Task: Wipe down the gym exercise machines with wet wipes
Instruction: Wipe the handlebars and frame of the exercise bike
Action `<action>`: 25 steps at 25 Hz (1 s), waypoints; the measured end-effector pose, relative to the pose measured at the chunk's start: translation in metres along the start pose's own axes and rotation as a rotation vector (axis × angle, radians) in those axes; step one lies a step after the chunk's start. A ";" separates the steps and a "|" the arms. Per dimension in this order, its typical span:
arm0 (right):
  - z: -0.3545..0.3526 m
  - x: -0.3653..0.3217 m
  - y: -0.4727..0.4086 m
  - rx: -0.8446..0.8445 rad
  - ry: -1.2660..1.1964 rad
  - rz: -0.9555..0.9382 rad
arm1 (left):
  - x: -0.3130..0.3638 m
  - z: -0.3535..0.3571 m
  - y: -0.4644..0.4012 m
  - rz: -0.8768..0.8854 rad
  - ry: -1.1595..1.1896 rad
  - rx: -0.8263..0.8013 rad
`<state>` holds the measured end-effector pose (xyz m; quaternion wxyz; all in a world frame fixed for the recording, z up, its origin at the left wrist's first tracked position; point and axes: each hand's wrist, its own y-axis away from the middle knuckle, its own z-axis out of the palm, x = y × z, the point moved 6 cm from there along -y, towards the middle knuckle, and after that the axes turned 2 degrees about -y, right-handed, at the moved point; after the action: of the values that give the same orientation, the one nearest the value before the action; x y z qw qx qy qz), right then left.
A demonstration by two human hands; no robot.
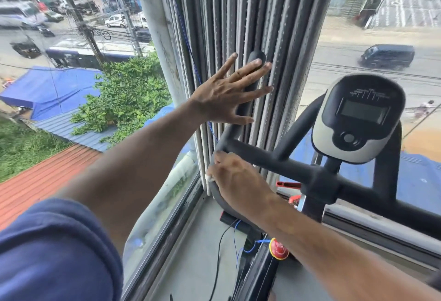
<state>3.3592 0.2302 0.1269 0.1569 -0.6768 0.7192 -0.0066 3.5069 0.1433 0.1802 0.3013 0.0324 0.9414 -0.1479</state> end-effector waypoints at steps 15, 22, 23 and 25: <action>0.001 -0.018 0.017 -0.406 -0.029 -0.266 | 0.002 0.006 0.010 -0.076 0.112 -0.006; -0.004 0.001 -0.041 -0.192 0.214 -0.071 | 0.004 0.006 0.009 -0.082 0.106 -0.005; -0.003 0.005 -0.043 -0.188 0.234 -0.041 | 0.004 0.005 0.009 -0.083 0.110 -0.005; -0.003 0.010 -0.043 -0.191 0.232 -0.053 | 0.003 0.005 0.009 -0.082 0.119 -0.003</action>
<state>3.3995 0.2163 0.1375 0.0076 -0.7022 0.7116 -0.0205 3.5086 0.1501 0.1717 0.2385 0.0019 0.9584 -0.1565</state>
